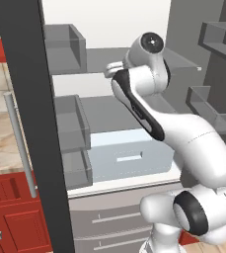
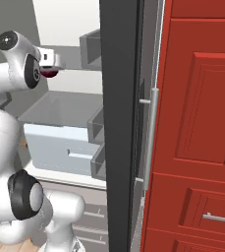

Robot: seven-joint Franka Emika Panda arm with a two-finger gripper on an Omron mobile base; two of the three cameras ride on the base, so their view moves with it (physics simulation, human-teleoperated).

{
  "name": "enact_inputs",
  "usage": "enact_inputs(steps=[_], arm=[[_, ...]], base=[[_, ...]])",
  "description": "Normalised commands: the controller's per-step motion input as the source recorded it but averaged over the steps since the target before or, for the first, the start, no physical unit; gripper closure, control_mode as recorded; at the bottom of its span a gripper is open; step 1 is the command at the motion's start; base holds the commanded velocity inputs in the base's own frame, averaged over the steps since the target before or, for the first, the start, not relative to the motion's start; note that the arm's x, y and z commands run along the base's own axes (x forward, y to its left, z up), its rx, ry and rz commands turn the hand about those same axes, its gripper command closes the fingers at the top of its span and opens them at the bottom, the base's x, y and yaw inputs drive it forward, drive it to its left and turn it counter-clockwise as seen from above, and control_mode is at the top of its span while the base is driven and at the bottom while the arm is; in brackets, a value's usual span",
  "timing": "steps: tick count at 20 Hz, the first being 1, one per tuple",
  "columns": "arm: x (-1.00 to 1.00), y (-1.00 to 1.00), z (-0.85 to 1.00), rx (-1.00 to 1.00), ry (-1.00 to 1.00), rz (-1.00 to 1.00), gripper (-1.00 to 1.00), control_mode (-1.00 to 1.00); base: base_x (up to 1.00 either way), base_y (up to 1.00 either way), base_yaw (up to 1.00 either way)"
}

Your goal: Move the marshmallow and pomegranate from the top shelf to the second highest shelf to make space. Then, place the pitcher from the counter on the cleared top shelf.

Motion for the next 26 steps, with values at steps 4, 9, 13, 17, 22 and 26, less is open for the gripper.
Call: enact_inputs(steps=[4, 9, 13, 17, 22, 26], arm=[[-1.00, 0.00, -0.40, 0.00, 0.10, 0.00, 1.00, -1.00], [-0.96, 0.00, -0.81, 0.00, 0.09, 0.00, 1.00, -1.00], [-0.54, 0.00, -0.93, 0.00, 0.06, 0.00, 1.00, -1.00], [-0.02, 0.00, -0.73, 0.00, 0.02, 0.00, 1.00, -1.00], [0.25, 0.00, -0.33, 0.00, 0.01, 0.00, 1.00, -1.00], [0.44, 0.00, -0.06, 0.00, 0.05, 0.00, 1.00, -1.00]], base=[[0.00, 0.00, 0.00], [0.00, 0.00, 0.00], [0.00, 0.00, 0.00], [0.00, 0.00, 0.00], [0.00, 0.00, 0.00], [0.00, 0.00, 0.00]])
